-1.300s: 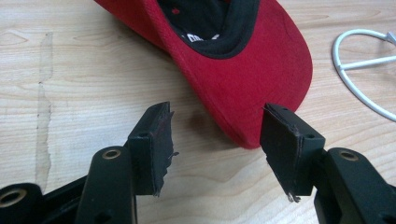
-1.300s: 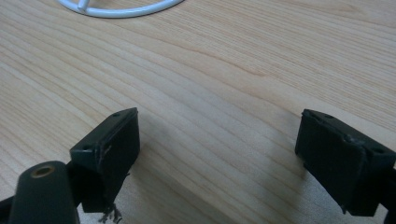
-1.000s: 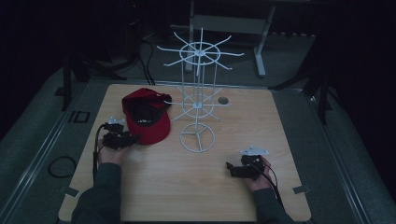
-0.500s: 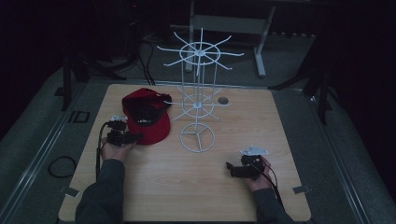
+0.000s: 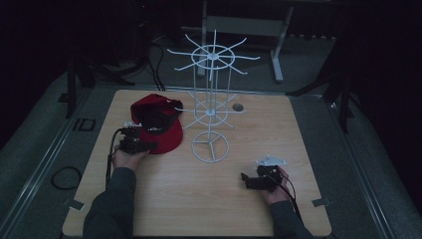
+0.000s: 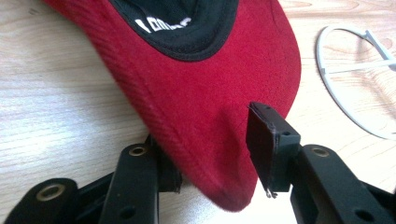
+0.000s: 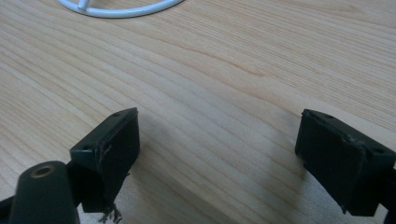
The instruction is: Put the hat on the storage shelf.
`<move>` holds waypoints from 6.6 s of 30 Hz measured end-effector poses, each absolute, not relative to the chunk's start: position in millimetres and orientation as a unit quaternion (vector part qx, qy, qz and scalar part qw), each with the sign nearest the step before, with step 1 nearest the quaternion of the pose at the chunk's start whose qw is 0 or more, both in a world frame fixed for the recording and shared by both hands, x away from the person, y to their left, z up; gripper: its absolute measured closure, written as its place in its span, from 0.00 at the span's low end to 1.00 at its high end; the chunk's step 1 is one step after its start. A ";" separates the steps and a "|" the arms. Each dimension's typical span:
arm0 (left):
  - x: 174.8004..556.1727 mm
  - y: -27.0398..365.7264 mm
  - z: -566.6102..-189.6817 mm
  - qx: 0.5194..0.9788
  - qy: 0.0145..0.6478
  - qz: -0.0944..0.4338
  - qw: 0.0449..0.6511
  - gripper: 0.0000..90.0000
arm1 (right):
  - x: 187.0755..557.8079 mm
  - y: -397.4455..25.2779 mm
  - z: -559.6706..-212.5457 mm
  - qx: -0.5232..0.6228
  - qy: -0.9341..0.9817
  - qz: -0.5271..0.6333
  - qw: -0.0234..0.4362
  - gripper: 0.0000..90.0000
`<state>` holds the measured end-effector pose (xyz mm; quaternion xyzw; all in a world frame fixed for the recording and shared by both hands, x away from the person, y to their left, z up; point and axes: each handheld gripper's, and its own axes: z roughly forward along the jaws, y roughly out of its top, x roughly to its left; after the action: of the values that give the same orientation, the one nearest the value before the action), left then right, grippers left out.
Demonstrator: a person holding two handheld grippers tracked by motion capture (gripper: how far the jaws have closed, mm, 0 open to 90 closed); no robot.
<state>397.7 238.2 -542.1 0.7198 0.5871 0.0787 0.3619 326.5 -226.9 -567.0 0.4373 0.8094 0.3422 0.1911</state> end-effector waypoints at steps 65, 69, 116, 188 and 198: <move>369.1 222.3 -529.1 0.685 0.558 0.135 0.449 0.95 | 326.4 -226.9 -567.0 0.437 0.809 0.342 0.191 0.15; 366.3 223.9 -524.8 0.683 0.554 0.144 0.453 0.95 | 326.4 -226.9 -567.0 0.437 0.809 0.342 0.191 0.15; 344.0 240.4 -474.1 0.645 0.543 0.193 0.501 0.95 | 326.5 -226.9 -567.1 0.437 0.809 0.343 0.191 0.15; 324.9 241.5 -418.2 0.618 0.515 0.217 0.553 0.95 | 326.6 -227.0 -567.1 0.436 0.809 0.343 0.192 0.15; 321.8 240.5 -411.9 0.612 0.513 0.219 0.561 0.95 | 326.6 -227.0 -567.1 0.436 0.809 0.342 0.192 0.15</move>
<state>321.8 240.5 -411.9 0.6115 0.5134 0.2191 0.5608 326.6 -227.0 -567.1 0.4365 0.8095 0.3424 0.1923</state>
